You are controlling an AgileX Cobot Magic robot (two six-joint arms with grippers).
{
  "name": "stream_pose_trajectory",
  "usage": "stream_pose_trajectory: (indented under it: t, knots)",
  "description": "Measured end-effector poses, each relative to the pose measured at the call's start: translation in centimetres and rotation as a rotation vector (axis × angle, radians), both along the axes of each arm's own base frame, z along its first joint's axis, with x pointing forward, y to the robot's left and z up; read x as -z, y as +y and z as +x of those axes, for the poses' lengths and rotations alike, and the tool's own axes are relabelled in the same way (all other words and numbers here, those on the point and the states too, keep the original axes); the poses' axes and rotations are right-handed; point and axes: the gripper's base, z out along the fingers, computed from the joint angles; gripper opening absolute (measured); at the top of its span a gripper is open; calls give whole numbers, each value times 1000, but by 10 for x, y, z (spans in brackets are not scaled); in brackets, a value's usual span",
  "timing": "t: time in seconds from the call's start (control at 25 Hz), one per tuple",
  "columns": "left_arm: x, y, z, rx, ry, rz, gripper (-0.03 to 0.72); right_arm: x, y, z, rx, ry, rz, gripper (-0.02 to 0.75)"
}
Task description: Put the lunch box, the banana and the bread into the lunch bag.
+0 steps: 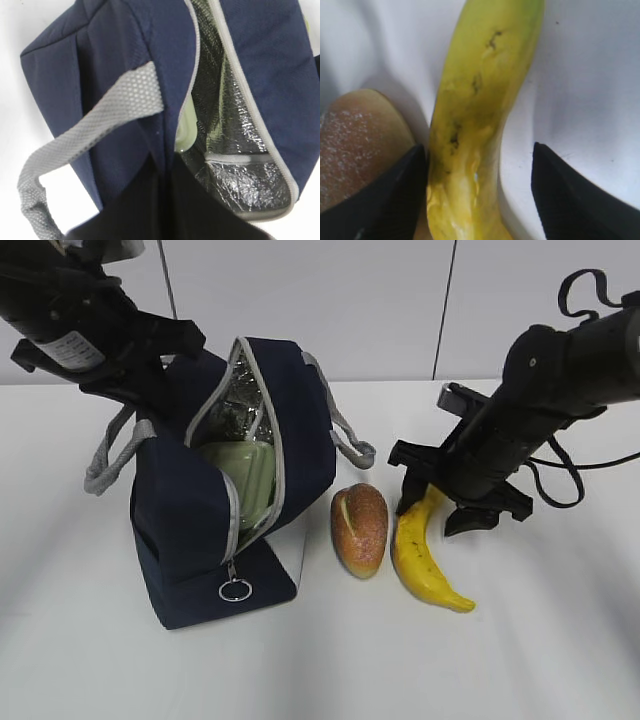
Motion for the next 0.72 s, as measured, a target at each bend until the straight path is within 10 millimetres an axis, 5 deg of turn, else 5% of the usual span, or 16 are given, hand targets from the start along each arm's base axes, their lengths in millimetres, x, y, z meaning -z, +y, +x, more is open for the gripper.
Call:
stream_pose_trajectory:
  t: [0.2,0.4,0.72]
  knots:
    - [0,0,0,0,0,1,-3,1,2,4,-11,-4,7,452]
    - [0,0,0,0,0,1,-3,-1,3,8,-30,-16,6,278]
    - [0,0,0,0,0,1,-3,-4,4,9,-49,-23,3,264]
